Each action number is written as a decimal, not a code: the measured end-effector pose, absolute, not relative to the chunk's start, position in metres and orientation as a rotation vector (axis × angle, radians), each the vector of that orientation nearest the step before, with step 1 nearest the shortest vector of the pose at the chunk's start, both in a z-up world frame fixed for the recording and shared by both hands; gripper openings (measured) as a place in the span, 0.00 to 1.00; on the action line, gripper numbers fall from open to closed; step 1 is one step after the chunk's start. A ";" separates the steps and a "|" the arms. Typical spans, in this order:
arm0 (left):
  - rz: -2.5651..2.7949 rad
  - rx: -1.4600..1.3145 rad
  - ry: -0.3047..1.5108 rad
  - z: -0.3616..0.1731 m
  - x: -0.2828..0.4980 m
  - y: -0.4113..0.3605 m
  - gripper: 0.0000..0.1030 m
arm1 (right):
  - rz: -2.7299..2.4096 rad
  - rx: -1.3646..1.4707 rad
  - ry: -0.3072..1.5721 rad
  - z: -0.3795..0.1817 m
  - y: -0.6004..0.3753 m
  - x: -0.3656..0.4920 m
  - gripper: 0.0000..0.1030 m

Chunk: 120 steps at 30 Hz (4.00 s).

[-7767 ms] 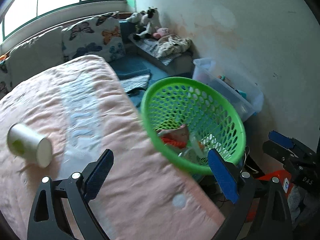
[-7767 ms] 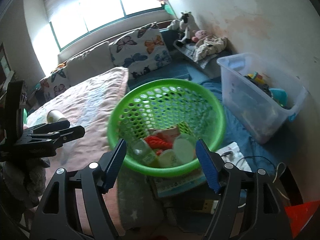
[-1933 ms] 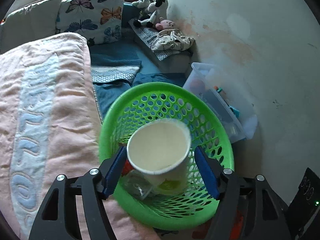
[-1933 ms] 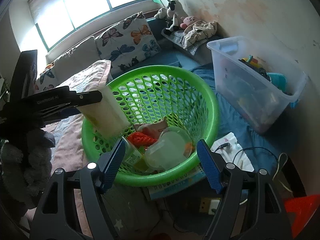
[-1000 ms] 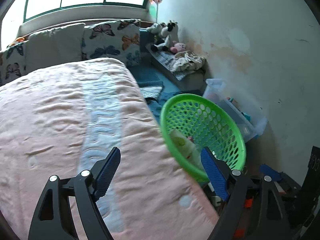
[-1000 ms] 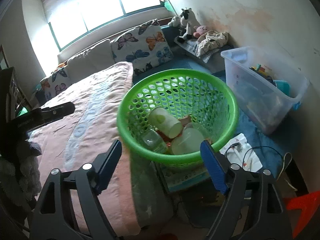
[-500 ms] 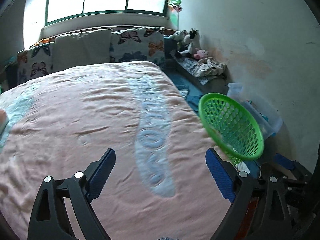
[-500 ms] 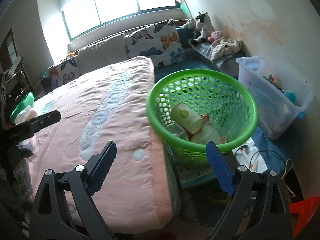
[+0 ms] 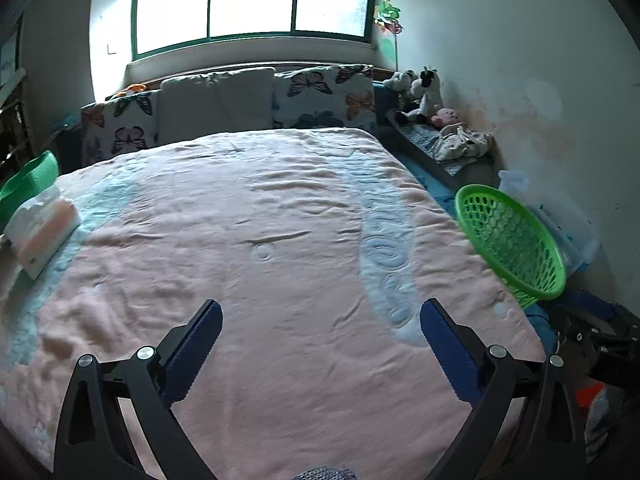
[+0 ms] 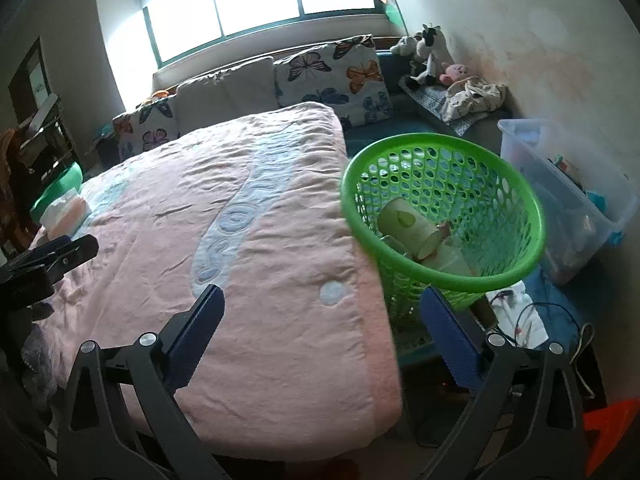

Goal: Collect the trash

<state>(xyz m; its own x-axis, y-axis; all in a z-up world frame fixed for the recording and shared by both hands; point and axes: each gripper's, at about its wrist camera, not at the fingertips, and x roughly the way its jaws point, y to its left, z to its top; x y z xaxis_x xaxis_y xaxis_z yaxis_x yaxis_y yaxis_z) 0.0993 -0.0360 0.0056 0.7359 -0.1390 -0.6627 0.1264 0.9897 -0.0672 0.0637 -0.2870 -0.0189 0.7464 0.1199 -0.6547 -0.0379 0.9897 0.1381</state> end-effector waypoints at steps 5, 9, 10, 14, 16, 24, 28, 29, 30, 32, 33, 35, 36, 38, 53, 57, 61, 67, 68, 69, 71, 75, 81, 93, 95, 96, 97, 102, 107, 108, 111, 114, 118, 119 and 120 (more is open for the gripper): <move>-0.133 -0.007 0.719 0.005 0.088 -0.031 0.93 | 0.091 0.087 0.721 -0.019 -0.276 0.059 0.96; -0.125 0.011 0.705 0.006 0.080 -0.031 0.93 | 0.089 0.088 0.717 -0.019 -0.274 0.056 0.96; -0.120 0.023 0.696 0.007 0.077 -0.032 0.93 | 0.087 0.091 0.714 -0.018 -0.274 0.055 0.96; -0.085 0.080 0.669 0.009 0.070 -0.037 0.93 | 0.088 0.093 0.708 -0.015 -0.272 0.052 0.96; -0.082 0.090 0.662 0.010 0.068 -0.038 0.93 | 0.091 0.087 0.704 -0.014 -0.270 0.051 0.96; -0.071 0.074 0.670 0.009 0.066 -0.034 0.93 | 0.094 0.070 0.695 -0.010 -0.263 0.049 0.96; -0.053 0.075 0.664 0.010 0.063 -0.031 0.93 | 0.098 0.068 0.695 -0.009 -0.260 0.049 0.96; -0.050 0.075 0.662 0.010 0.063 -0.030 0.93 | 0.099 0.067 0.695 -0.009 -0.259 0.049 0.96; -0.049 0.074 0.661 0.011 0.064 -0.030 0.93 | 0.099 0.065 0.694 -0.009 -0.258 0.049 0.96; -0.043 0.071 0.658 0.012 0.063 -0.029 0.93 | 0.100 0.064 0.693 -0.008 -0.258 0.049 0.96; -0.042 0.072 0.657 0.012 0.063 -0.029 0.93 | 0.100 0.064 0.692 -0.008 -0.257 0.049 0.96; -0.034 0.074 0.655 0.013 0.063 -0.029 0.93 | 0.098 0.063 0.690 -0.008 -0.257 0.049 0.96; -0.028 0.076 0.651 0.013 0.062 -0.029 0.93 | 0.099 0.063 0.690 -0.008 -0.257 0.049 0.96; -0.025 0.079 0.648 0.014 0.061 -0.029 0.93 | 0.100 0.064 0.691 -0.008 -0.257 0.050 0.96; -0.012 0.071 0.646 0.016 0.062 -0.026 0.93 | 0.110 0.055 0.699 -0.009 -0.251 0.051 0.96; -0.013 0.074 0.643 0.016 0.062 -0.026 0.93 | 0.112 0.057 0.699 -0.010 -0.252 0.052 0.96; -0.013 0.072 0.645 0.016 0.062 -0.026 0.93 | 0.113 0.057 0.701 -0.010 -0.252 0.052 0.96; -0.014 0.072 0.645 0.016 0.062 -0.026 0.93 | 0.114 0.060 0.704 -0.011 -0.253 0.053 0.96; -0.013 0.072 0.645 0.016 0.062 -0.026 0.93 | 0.115 0.060 0.704 -0.011 -0.253 0.053 0.96; -0.013 0.071 0.645 0.016 0.062 -0.026 0.93 | 0.114 0.060 0.705 -0.012 -0.253 0.053 0.96; -0.013 0.067 0.648 0.015 0.062 -0.026 0.93 | 0.114 0.058 0.707 -0.012 -0.253 0.054 0.96; -0.011 0.065 0.652 0.013 0.063 -0.025 0.93 | 0.115 0.056 0.709 -0.013 -0.252 0.054 0.96; -0.007 0.058 0.656 0.010 0.063 -0.024 0.93 | 0.117 0.057 0.711 -0.013 -0.252 0.054 0.96; -0.006 0.054 0.659 0.009 0.064 -0.024 0.93 | 0.120 0.053 0.717 -0.016 -0.250 0.056 0.96; -0.006 0.054 0.660 0.009 0.064 -0.023 0.93 | 0.120 0.053 0.717 -0.016 -0.250 0.056 0.96; -0.006 0.054 0.660 0.009 0.064 -0.023 0.93 | 0.121 0.052 0.717 -0.016 -0.250 0.056 0.96; -0.006 0.054 0.662 0.008 0.064 -0.024 0.93 | 0.120 0.051 0.716 -0.016 -0.250 0.056 0.96; -0.003 0.055 0.662 0.007 0.063 -0.025 0.93 | 0.119 0.054 0.717 -0.016 -0.251 0.056 0.96; 0.000 0.052 0.663 0.006 0.063 -0.024 0.93 | 0.119 0.056 0.718 -0.016 -0.252 0.056 0.96; -0.001 0.051 0.665 0.005 0.063 -0.024 0.93 | 0.120 0.055 0.718 -0.016 -0.251 0.056 0.96; 0.000 0.052 0.664 0.005 0.063 -0.025 0.93 | 0.119 0.055 0.717 -0.016 -0.252 0.056 0.96; -0.001 0.050 0.664 0.006 0.064 -0.024 0.93 | 0.118 0.055 0.717 -0.016 -0.251 0.056 0.96; 0.003 0.047 0.661 0.006 0.063 -0.024 0.93 | 0.119 0.055 0.718 -0.017 -0.251 0.057 0.96; 0.005 0.047 0.661 0.006 0.063 -0.024 0.93 | 0.119 0.055 0.718 -0.016 -0.251 0.056 0.96; 0.005 0.047 0.662 0.006 0.063 -0.024 0.93 | 0.119 0.056 0.718 -0.016 -0.251 0.056 0.96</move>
<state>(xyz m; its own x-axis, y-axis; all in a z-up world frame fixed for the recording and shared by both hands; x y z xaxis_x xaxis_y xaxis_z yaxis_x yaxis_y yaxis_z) 0.0627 -0.0244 0.0055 0.7889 0.0194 -0.6142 0.0104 0.9989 0.0448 0.0564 -0.2513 -0.0164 0.7464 0.1281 -0.6530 -0.0898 0.9917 0.0919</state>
